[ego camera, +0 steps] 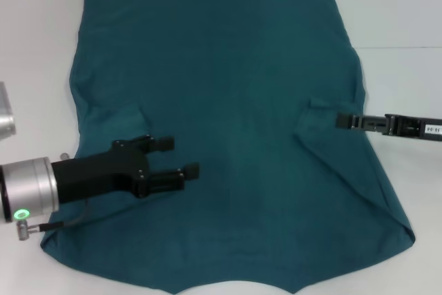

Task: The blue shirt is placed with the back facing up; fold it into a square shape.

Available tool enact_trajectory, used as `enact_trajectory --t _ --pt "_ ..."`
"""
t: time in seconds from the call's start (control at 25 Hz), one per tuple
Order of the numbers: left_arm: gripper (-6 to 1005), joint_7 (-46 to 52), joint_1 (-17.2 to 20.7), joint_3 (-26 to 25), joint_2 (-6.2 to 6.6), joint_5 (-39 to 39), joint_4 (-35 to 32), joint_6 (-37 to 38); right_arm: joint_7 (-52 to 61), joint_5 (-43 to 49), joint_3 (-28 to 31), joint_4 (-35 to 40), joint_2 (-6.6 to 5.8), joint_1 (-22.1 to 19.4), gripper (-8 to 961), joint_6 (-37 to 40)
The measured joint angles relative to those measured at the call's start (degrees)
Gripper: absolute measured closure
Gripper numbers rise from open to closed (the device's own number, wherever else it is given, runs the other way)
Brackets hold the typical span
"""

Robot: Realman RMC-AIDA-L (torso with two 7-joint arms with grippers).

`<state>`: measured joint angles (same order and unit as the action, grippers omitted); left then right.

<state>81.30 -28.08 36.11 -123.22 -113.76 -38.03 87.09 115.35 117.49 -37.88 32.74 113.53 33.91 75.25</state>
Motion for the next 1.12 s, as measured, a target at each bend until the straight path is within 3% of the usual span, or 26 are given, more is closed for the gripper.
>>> enact_trajectory --t 0.28,0.52,0.76,1.12 --pt "112 7.2 3.3 -1.1 0.27 -0.8 -5.1 -0.3 -4.0 -1.2 0.0 0.0 1.92 -1.4 39 3.9" --pt "112 15.0 6.2 -6.3 0.54 -5.4 -9.4 -0.3 -9.3 -2.2 0.5 -0.1 3.47 -2.2 24 7.6" --pt "111 17.9 8.3 -13.2 0.57 -8.6 -10.9 -0.4 -9.9 -3.3 0.8 -0.1 3.67 -2.0 25 7.3" --pt "111 18.1 9.4 -15.7 0.61 -13.4 -11.3 -0.5 -9.6 -4.2 0.5 -0.1 3.77 -1.0 27 7.2"
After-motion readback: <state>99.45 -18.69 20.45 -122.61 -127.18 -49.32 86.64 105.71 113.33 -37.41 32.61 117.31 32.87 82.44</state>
